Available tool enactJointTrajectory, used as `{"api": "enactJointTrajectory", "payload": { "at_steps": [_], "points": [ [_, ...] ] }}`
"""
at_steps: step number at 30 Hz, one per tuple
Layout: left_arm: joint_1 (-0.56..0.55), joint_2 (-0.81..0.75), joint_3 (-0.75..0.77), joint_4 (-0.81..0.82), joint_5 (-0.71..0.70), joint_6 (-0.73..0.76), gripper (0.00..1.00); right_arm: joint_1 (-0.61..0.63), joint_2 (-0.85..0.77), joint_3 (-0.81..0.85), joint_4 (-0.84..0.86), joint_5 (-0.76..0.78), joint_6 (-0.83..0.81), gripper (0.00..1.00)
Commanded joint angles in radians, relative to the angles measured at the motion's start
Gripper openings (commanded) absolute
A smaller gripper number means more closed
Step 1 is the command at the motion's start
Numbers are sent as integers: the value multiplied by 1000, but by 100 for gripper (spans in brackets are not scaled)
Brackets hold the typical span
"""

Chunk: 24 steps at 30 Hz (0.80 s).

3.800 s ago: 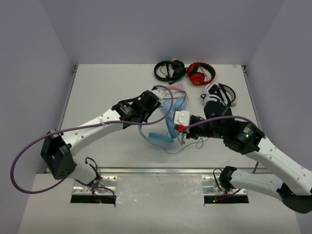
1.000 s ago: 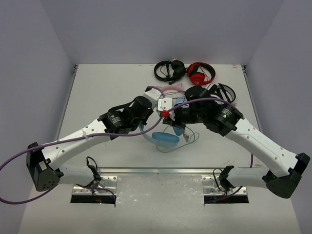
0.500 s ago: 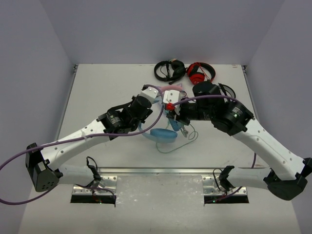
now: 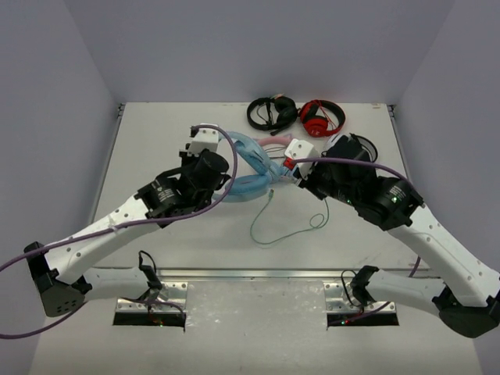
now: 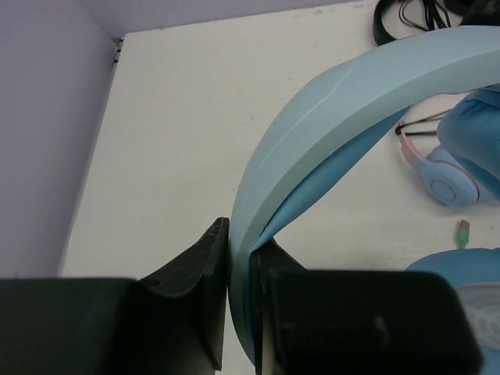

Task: Wrap the headphones

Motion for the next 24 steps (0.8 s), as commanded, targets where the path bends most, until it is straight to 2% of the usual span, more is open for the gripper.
{"api": "enactJointTrajectory", "payload": {
  "at_steps": [1,4,5,7,8,9,11,14,20,22,24],
  "points": [
    [5,-134,115,47,-134,-111,0,-23,-93,-104,33,137,111,19],
    [5,-182,175,31,-94,-102,0,-34,-234,-255,120,85,253,37],
    [5,-202,195,24,-71,-89,0,-34,-268,-366,146,68,283,48],
    [5,-213,250,2,6,-82,0,-37,-343,-453,180,30,359,54],
    [5,-221,264,-1,30,-66,0,-37,-368,-513,189,-44,380,88],
    [5,-221,281,-19,50,-65,0,-37,-391,-534,206,-95,395,99],
    [5,-215,325,-48,58,-69,0,-37,-470,-586,240,-215,443,99],
    [5,-207,356,-87,7,-77,0,-39,-544,-622,322,-520,473,99],
    [5,-199,390,-136,-36,-98,0,-39,-550,-545,287,-354,426,99],
    [5,-208,401,-145,-14,-97,0,-39,-549,-538,284,-228,411,99],
    [5,-221,384,-109,36,-80,0,-39,-535,-532,319,-235,397,99]
  ]
}}
